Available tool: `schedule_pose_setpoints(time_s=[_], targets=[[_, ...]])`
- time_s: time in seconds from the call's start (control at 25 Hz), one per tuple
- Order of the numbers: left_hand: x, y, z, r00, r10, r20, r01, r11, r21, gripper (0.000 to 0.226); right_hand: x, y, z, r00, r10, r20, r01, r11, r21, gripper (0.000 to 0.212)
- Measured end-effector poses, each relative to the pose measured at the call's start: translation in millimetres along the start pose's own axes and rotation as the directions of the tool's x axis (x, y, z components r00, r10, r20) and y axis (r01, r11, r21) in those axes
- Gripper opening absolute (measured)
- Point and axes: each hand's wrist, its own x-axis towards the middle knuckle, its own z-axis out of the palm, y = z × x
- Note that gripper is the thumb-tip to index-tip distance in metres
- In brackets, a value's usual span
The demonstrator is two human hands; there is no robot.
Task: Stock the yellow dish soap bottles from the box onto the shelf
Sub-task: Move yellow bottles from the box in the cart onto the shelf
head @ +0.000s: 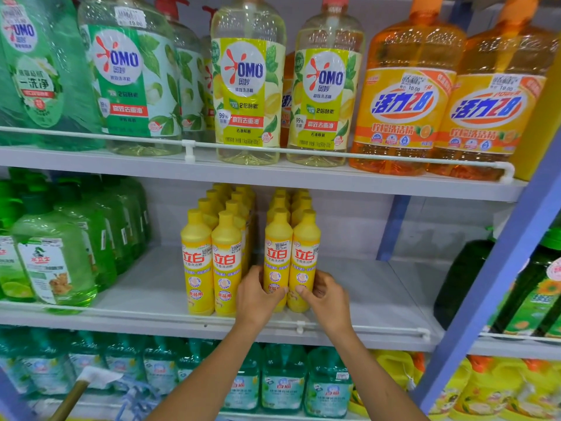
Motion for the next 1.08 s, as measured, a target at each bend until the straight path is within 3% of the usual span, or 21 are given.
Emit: schedule_pose_setpoints(time_s=[0.44,0.72,1.08], targets=[[7,-2,11,0.997,-0.008,-0.079,0.011,0.999,0.036,0.056,19,3,1,1.0,-0.001,0.03,0.002,0.999,-0.035,0.036],[13,-2,20,0.992,-0.019,-0.125,0.029,0.996,0.08,0.058,24,5,1,0.999,0.03,0.027,-0.029,0.999,-0.024,0.044],[14,-4,16,0.996,-0.032,-0.082,0.037,0.997,0.063,0.055,20,-8,-3,0.998,0.014,0.057,-0.009,0.995,-0.095,0.04]])
